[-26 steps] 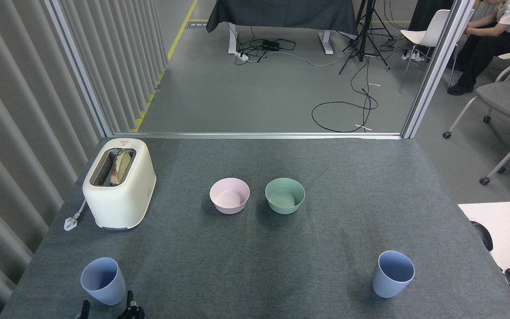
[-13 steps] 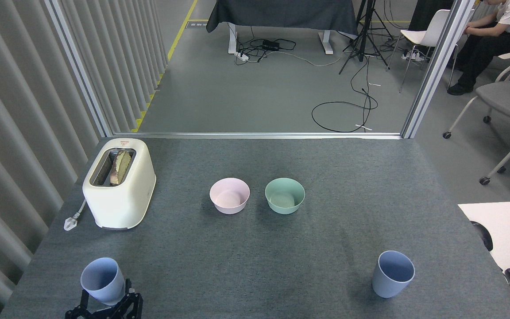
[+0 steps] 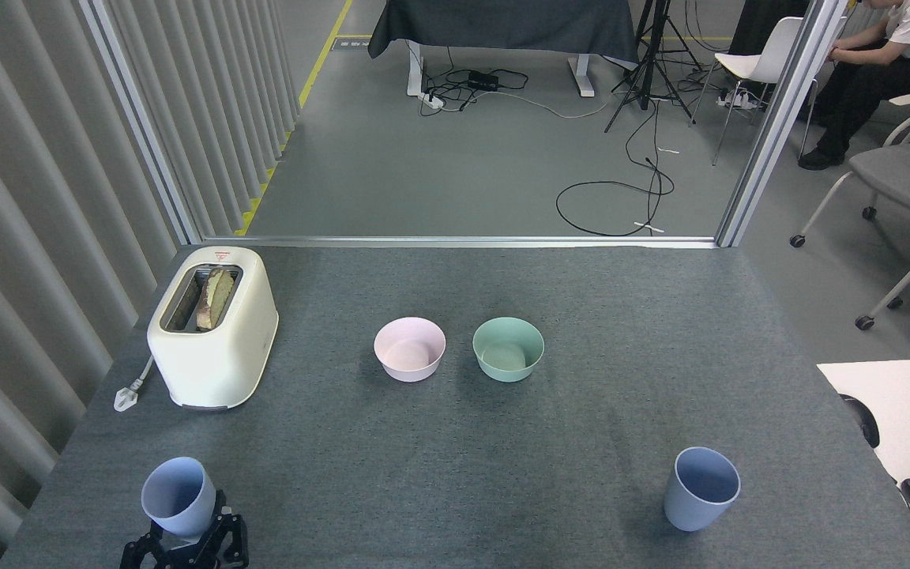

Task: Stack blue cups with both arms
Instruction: 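Reach the left gripper to the blue cup nearest it and grasp it, then carry the blue cup with the left gripper to the table center, then set the cup down, open the left gripper and withdraw it, then reach the right gripper to the other blue cup and grasp it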

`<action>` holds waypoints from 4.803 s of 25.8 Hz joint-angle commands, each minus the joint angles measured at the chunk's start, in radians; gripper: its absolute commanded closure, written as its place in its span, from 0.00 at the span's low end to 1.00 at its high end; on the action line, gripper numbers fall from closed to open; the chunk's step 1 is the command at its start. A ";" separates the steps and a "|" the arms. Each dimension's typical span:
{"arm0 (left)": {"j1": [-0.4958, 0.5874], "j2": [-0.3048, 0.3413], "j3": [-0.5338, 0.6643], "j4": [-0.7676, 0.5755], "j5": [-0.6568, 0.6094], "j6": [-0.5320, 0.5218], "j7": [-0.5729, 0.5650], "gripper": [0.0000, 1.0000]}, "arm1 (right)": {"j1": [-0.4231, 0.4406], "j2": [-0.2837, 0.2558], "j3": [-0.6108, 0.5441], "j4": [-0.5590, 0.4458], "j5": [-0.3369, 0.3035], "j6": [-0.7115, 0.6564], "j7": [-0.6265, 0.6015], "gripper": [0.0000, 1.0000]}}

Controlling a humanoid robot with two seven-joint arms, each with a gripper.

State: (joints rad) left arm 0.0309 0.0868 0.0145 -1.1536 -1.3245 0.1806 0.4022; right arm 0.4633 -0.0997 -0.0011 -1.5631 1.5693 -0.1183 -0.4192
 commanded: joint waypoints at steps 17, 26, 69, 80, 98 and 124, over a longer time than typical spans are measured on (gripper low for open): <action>-0.140 -0.200 -0.482 0.072 -0.234 -0.010 -0.036 0.35 | 0.000 0.000 0.013 0.002 0.002 0.017 0.000 0.00; -0.158 -0.191 -0.489 0.147 -0.234 -0.003 -0.005 0.35 | 0.000 0.000 0.016 0.002 0.002 0.017 0.000 0.00; 0.066 -0.150 -0.438 -0.066 -0.220 0.002 0.050 0.00 | 0.002 -0.002 0.015 0.002 0.002 0.016 -0.001 0.00; 0.308 -0.052 -0.235 -0.324 -0.145 0.003 0.047 0.00 | -0.055 -0.005 -0.091 0.109 0.002 0.016 0.011 0.00; 0.319 -0.045 -0.192 -0.321 -0.133 0.030 0.050 0.00 | -0.325 -0.089 -0.096 0.304 -0.008 0.017 0.094 0.00; 0.319 -0.045 -0.191 -0.319 -0.133 0.033 0.050 0.00 | -0.479 -0.132 -0.109 0.431 -0.009 0.028 0.095 0.22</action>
State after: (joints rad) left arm 0.3498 0.0414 -0.1765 -1.4726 -1.4572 0.2135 0.4528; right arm -0.0083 -0.2293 -0.1118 -1.1401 1.5574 -0.0885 -0.3239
